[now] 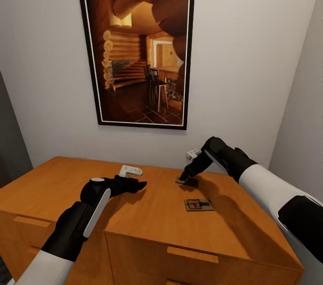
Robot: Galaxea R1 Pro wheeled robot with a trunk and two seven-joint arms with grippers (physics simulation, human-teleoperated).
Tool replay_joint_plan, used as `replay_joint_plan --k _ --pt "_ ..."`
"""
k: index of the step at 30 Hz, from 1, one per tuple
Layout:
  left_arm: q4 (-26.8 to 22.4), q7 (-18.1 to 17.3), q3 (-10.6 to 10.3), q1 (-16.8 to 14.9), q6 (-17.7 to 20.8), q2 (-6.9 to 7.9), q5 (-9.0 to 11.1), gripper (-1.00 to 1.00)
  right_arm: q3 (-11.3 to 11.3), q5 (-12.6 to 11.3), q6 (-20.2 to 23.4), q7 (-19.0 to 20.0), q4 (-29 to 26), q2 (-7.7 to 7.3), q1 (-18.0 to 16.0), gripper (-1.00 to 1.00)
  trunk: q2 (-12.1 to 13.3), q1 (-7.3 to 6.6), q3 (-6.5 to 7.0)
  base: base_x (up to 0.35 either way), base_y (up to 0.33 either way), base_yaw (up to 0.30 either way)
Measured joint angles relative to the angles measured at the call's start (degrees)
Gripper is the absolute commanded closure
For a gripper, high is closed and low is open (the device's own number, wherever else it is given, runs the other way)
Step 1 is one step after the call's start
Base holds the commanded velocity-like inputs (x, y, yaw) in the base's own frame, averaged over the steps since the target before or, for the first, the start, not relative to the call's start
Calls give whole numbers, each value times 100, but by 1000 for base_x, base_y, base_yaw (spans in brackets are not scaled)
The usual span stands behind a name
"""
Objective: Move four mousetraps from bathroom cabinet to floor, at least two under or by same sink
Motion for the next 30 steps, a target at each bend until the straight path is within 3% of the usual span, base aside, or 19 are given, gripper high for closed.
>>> replay_joint_plan --k 19,30 --pt "5 0 0 0 -5 0 -2 -100 -53 -22 1 -45 75 25 -2 -100 0 0 0 0 0 0" --pt "8 -3 0 0 -7 0 -2 -100 -361 -20 1 -163 108 20 0 -100 0 0 0 0 0 0"
